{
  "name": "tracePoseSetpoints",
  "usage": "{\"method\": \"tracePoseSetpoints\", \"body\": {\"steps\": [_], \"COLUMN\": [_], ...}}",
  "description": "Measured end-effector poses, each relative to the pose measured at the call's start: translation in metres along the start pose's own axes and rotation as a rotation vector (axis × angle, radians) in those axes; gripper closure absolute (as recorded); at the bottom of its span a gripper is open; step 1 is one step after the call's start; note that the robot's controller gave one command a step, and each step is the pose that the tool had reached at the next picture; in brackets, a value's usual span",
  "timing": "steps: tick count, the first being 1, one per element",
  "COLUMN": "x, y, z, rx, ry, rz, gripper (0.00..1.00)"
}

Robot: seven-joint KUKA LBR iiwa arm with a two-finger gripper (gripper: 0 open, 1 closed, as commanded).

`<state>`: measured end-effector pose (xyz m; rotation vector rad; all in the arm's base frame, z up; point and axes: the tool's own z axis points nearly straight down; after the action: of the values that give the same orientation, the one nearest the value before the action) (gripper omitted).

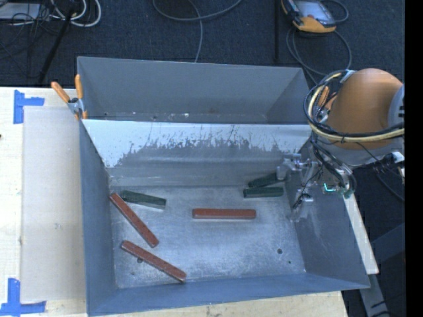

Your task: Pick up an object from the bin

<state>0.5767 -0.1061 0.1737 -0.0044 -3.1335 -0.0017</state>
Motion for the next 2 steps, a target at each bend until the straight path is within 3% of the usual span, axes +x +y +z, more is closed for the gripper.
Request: {"method": "tracePoseSetpoints", "body": {"steps": [1,2], "x": [-0.014,-0.029], "y": [0.042,0.107], "z": [0.107,0.104], "rx": [-0.001,-0.003], "ry": [-0.007,-0.012], "rz": [-0.061,-0.047], "gripper": [0.0,0.0]}}
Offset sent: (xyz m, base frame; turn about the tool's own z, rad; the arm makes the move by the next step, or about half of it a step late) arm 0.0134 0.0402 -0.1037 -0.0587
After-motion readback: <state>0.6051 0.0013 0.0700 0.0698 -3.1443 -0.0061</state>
